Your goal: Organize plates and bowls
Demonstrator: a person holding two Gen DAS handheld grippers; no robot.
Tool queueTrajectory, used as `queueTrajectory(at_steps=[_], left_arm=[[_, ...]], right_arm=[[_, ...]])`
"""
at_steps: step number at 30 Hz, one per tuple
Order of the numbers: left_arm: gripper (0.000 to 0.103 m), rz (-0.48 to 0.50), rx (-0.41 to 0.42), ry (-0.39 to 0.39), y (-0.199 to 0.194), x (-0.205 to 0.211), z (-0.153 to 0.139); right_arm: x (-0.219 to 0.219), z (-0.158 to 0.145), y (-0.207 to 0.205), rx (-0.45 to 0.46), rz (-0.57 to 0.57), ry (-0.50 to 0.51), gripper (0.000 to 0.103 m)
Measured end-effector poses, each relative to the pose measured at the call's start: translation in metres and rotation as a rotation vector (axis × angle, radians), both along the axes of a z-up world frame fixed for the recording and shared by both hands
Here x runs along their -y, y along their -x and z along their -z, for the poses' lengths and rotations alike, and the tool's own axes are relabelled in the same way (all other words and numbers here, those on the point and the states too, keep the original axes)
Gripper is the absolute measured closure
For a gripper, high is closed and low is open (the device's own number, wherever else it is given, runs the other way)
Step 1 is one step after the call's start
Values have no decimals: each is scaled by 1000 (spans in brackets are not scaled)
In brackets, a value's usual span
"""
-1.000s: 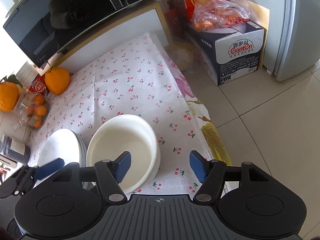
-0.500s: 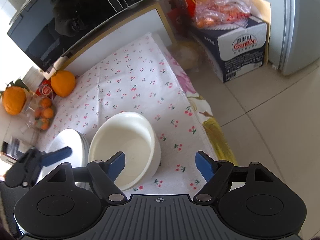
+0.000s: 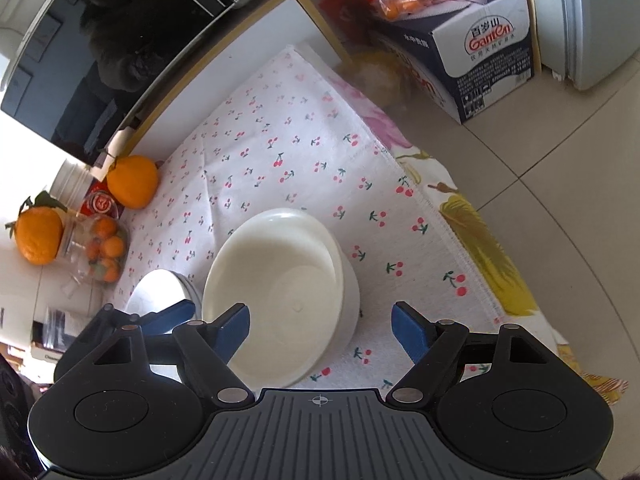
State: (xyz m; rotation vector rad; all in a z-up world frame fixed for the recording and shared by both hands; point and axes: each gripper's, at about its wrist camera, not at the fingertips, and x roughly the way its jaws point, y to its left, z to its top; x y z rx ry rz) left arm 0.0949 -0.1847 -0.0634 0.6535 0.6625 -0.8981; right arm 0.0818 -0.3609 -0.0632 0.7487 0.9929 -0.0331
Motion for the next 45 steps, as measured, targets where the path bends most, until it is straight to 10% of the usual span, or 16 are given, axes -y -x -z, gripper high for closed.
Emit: queueTrajectory(at_steps=[22,45], left_arm=[[6,6,27,-75,-6,16,15],[9,5,2,-41,-10,14,13]], right_arm=[[-2,15,-11,-48,53,1,26],[-4,20,-15,-63,24,28,77]])
